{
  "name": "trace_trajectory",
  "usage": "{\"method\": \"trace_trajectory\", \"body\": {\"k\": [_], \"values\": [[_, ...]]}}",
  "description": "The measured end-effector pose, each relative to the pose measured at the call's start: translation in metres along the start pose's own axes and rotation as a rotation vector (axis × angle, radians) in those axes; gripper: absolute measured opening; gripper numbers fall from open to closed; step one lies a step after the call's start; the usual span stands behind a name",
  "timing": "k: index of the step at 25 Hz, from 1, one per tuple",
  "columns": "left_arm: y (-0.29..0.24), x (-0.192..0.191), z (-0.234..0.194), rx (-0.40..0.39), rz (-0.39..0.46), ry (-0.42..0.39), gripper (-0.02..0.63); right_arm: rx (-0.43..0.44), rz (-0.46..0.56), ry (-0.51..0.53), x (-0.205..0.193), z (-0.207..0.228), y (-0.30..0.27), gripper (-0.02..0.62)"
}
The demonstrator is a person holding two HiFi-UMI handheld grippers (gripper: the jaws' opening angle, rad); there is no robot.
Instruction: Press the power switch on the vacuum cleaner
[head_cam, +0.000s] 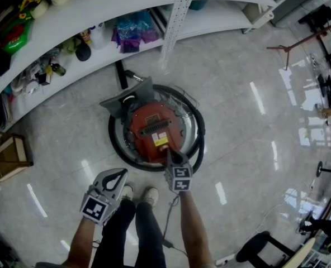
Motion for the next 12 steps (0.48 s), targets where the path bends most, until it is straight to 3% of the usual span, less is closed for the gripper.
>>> {"method": "trace_trajectory", "body": {"k": [12], "values": [[0.012,0.034,0.016,-0.001,0.014,-0.019,0.006,0.004,0.027,-0.008,0.018,-0.003,0.033,0.012]]}}
Point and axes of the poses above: the fingertips, and each gripper's own axes: y backward along the fingers, z to its right, x out of its top, the point moved 4 cm from there along y, backward along the fingers, and after that the axes turned 7 degrees about -z, right-handed, at the moved point
